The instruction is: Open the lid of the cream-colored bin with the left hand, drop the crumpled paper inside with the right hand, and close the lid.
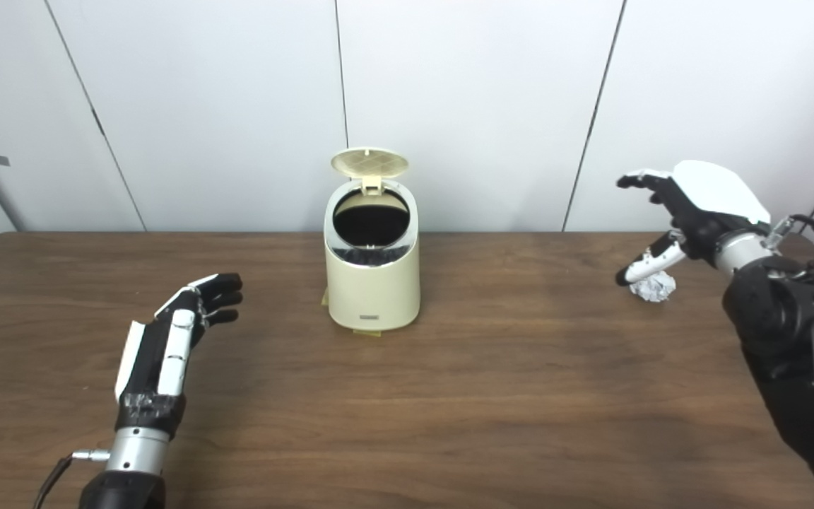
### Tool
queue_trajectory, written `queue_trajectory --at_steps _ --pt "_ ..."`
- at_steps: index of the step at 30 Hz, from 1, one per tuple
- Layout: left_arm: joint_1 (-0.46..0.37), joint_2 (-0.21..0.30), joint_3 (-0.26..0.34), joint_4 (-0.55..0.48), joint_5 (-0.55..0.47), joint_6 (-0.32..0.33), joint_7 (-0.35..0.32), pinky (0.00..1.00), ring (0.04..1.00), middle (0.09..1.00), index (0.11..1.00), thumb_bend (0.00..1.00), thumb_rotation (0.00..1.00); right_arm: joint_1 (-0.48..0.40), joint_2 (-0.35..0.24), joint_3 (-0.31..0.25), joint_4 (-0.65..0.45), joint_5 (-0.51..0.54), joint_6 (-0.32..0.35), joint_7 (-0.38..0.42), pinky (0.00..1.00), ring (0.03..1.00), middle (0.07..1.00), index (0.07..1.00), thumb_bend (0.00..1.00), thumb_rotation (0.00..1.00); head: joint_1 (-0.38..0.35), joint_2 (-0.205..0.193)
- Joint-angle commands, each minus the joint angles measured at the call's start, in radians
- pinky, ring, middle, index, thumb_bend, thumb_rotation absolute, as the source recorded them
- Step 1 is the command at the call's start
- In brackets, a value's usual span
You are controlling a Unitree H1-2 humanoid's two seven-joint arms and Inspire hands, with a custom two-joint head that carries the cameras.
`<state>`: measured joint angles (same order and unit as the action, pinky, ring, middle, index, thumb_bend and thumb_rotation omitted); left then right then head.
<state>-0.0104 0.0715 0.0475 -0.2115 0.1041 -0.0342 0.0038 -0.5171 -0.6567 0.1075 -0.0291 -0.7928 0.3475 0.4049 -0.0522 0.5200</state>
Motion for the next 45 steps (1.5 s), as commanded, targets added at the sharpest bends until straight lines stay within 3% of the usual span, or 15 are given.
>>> queue_trajectory --at_steps 1,7,10,13,17,21,28,38,45 --pt "-0.025 0.015 0.000 -0.030 0.016 -0.037 0.007 0.77 0.793 0.789 0.777 0.51 1.00 -0.068 -0.047 -0.005 0.006 -0.014 -0.006 -0.008 0.54 0.800 0.865 0.802 0.98 0.14 -0.001 0.001" --pt "-0.021 0.017 0.012 -0.030 0.025 -0.041 0.018 0.75 0.782 0.781 0.767 0.49 1.00 -0.100 -0.060 0.025 0.170 0.014 -0.069 -0.040 0.57 0.804 0.884 0.787 0.97 0.16 -0.010 0.002" --pt "-0.016 0.021 0.015 -0.039 0.016 -0.031 0.011 0.75 0.784 0.782 0.766 0.47 1.00 -0.115 -0.059 0.037 0.266 0.032 -0.135 -0.086 0.72 0.818 0.855 0.771 0.99 0.20 -0.022 0.005" --pt "-0.011 0.026 0.018 -0.043 0.013 -0.022 0.006 0.78 0.803 0.798 0.782 0.47 1.00 -0.124 -0.050 0.047 0.322 0.034 -0.157 -0.119 0.64 0.813 0.836 0.760 1.00 0.22 -0.035 0.008" --pt "-0.013 0.032 0.025 -0.035 0.009 -0.039 0.008 0.77 0.786 0.785 0.774 0.47 1.00 -0.133 -0.039 0.074 0.345 0.009 -0.127 -0.122 0.59 0.791 0.819 0.759 1.00 0.23 -0.053 0.011" --pt "-0.016 0.034 0.031 -0.024 -0.005 -0.057 0.008 0.77 0.783 0.784 0.769 0.47 1.00 -0.137 -0.025 0.098 0.353 -0.009 -0.093 -0.119 0.60 0.792 0.812 0.759 1.00 0.23 -0.050 0.013" --pt "-0.017 0.030 0.035 -0.025 0.000 -0.065 0.014 0.74 0.771 0.775 0.757 0.48 1.00 -0.141 -0.008 0.121 0.370 -0.013 -0.094 -0.124 0.62 0.783 0.795 0.754 1.00 0.27 -0.048 0.015" --pt "-0.008 0.026 0.039 -0.046 -0.008 -0.069 0.015 0.73 0.778 0.780 0.761 0.47 1.00 -0.139 -0.002 0.125 0.411 0.037 -0.178 -0.170 0.60 0.736 0.756 0.712 1.00 0.21 -0.047 0.024" --pt "-0.002 0.018 0.042 -0.067 -0.008 -0.056 0.020 0.72 0.771 0.776 0.754 0.45 1.00 -0.160 -0.014 0.151 0.469 0.028 -0.189 -0.162 0.60 0.727 0.749 0.691 1.00 0.20 -0.048 0.028"
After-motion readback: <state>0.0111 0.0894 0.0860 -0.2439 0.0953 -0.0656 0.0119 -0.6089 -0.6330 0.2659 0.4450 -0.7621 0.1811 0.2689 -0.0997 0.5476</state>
